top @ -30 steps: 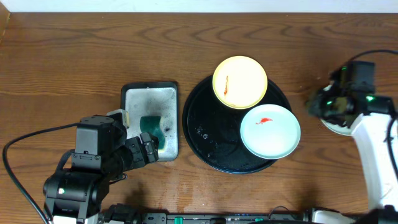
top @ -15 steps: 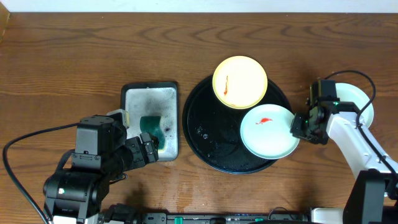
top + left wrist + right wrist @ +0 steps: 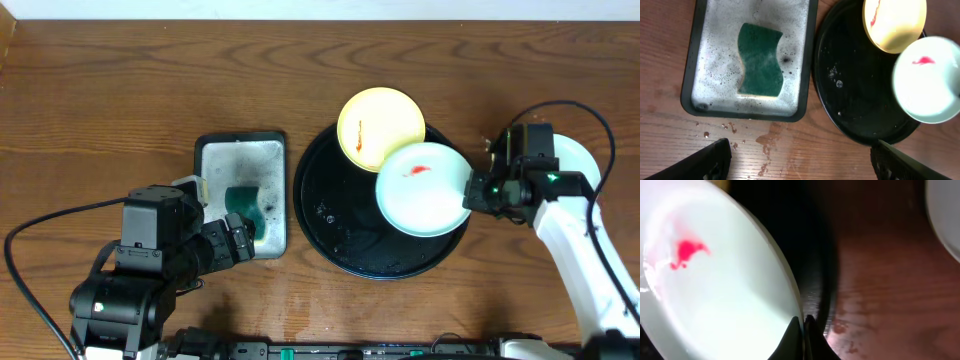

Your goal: Clean dirty plates on tray and stack at the side

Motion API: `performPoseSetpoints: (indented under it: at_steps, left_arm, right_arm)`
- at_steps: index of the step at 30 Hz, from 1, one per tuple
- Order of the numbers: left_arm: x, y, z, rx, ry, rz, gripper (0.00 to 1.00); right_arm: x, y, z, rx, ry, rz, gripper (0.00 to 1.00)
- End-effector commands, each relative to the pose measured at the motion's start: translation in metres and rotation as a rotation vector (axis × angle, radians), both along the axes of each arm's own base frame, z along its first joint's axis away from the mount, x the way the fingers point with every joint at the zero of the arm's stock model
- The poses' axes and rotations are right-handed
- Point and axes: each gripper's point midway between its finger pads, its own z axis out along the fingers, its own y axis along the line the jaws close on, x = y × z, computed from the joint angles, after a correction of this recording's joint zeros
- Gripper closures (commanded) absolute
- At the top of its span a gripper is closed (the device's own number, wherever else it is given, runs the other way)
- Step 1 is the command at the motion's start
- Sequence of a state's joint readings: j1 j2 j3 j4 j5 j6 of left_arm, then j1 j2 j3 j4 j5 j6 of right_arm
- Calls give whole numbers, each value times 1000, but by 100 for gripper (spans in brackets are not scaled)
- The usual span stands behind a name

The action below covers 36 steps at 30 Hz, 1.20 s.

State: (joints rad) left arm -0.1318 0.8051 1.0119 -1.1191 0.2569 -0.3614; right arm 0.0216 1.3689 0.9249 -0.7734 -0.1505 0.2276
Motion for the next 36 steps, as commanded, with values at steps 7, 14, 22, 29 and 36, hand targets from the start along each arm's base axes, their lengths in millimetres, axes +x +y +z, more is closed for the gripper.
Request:
performPoseSetpoints:
  at_steps: [7, 14, 22, 29, 36]
  left_arm:
    - [0, 0, 1, 2, -5, -9, 11]
    - [0, 0, 1, 2, -5, -9, 11]
    - [0, 0, 1, 2, -5, -9, 10]
    - [0, 0, 1, 2, -5, -9, 10]
    - [3, 0, 3, -2, -20, -5, 10]
  right_arm:
    - [-6, 61, 18, 89, -86, 375, 99]
    - [-6, 82, -12, -49, -47, 448, 99]
    - [20, 89, -57, -158, -54, 515, 99]
    - [50, 87, -16, -205, -214, 477, 67]
    - [16, 85, -5, -8, -57, 105, 61]
